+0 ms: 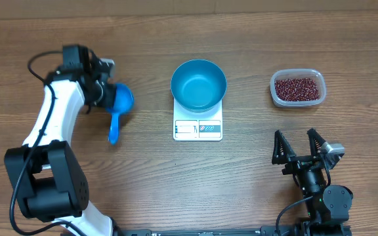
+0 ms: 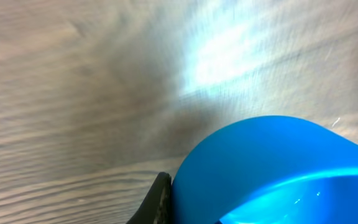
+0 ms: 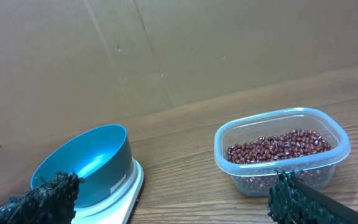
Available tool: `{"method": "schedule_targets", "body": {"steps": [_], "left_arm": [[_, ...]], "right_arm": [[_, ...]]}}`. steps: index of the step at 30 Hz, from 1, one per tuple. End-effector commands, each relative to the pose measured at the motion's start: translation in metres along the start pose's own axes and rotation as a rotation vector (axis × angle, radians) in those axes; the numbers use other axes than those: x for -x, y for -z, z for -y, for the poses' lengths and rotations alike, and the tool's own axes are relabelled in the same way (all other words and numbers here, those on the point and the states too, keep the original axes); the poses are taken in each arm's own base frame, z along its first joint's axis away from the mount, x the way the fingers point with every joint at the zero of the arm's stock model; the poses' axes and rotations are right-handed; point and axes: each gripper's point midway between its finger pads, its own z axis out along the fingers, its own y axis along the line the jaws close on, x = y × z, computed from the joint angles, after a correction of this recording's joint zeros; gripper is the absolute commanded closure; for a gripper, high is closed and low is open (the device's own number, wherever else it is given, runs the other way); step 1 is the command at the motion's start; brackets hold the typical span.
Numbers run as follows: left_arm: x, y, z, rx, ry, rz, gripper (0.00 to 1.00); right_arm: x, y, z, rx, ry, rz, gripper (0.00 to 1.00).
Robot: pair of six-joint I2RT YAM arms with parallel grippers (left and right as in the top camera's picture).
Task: Scoop item into bowl and weigh 150g on scale
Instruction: 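Lift the blue cup with the left gripper and carry it over the teal bowl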
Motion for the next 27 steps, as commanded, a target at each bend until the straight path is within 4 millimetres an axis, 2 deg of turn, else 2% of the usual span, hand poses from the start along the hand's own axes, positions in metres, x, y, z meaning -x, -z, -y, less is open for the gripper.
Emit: {"method": "schedule_targets", "body": {"steps": [1, 6, 9, 11, 15, 20, 24, 27], "left_arm": [[0.035, 0.028, -0.007, 0.012, 0.139, 0.08, 0.96], [0.068, 0.071, -0.01, 0.011, 0.327, 0.156, 0.96], [0.079, 0.096, -0.009, -0.003, 0.496, 0.18, 0.96], [0.081, 0.106, -0.007, -0.018, 0.57, 0.181, 0.96], [0.082, 0.117, 0.014, -0.139, 0.634, 0.152, 0.96], [0.078, 0.13, 0.068, -0.446, 0.627, 0.06, 0.96], [0.08, 0.139, 0.085, -0.564, 0.628, 0.038, 0.96], [0.08, 0.141, 0.089, -0.595, 0.727, 0.004, 0.96]], "right_arm": [[-0.002, 0.0, 0.002, -0.007, 0.011, 0.005, 0.0], [-0.002, 0.0, 0.002, -0.007, 0.011, 0.005, 0.0], [-0.002, 0.0, 0.002, -0.007, 0.011, 0.005, 0.0], [-0.002, 0.0, 0.002, -0.007, 0.011, 0.005, 0.0], [-0.002, 0.0, 0.002, -0.008, 0.011, 0.005, 0.0], [-0.002, 0.0, 0.002, -0.007, 0.011, 0.005, 0.0], [-0.002, 0.0, 0.002, -0.007, 0.011, 0.005, 0.0], [-0.002, 0.0, 0.002, -0.007, 0.011, 0.005, 0.0]]}}
